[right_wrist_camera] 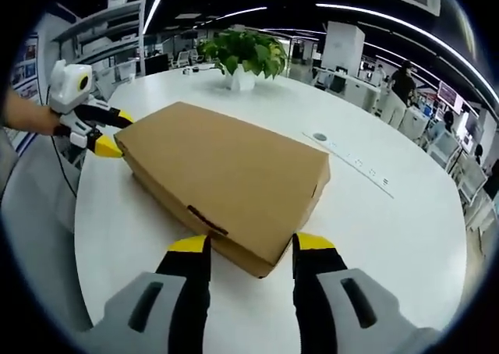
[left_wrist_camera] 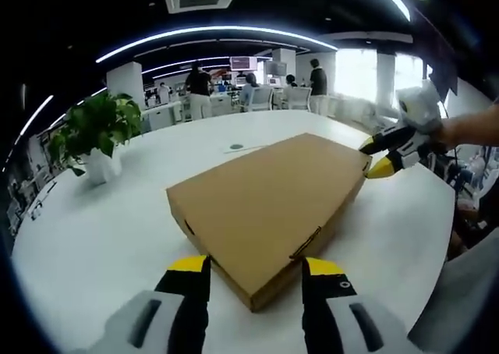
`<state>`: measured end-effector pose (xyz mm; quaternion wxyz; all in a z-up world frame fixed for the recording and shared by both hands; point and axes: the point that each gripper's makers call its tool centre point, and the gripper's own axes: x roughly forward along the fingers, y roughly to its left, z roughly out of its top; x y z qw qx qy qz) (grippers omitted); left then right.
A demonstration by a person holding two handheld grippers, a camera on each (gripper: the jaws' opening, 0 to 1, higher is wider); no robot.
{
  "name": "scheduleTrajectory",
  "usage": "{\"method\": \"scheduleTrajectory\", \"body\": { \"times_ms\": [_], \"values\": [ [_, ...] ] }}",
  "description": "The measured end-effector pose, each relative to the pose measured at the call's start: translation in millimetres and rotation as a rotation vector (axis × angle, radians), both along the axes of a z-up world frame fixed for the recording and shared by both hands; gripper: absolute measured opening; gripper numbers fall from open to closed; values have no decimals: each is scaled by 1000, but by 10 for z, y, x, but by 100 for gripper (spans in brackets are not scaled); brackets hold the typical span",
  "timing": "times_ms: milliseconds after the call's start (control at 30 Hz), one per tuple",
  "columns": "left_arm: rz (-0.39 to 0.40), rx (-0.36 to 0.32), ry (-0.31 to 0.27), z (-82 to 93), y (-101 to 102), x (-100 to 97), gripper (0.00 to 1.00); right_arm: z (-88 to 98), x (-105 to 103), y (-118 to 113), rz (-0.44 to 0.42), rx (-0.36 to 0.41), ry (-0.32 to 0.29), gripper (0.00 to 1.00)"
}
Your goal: Operate the shoe box by opening the lid, removing the specified soft item, and placing it in the target area until the item is outside and the box remains undamaged.
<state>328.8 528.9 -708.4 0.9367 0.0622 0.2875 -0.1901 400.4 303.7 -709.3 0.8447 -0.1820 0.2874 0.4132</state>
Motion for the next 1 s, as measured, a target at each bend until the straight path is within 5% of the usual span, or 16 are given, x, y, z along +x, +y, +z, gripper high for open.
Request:
{"method": "scheduleTrajectory", "body": {
  "times_ms": [1000],
  "values": [
    [-150, 63, 128, 7, 626, -182, 46, 21, -565, 485, -22, 17, 54, 30]
  ]
}}
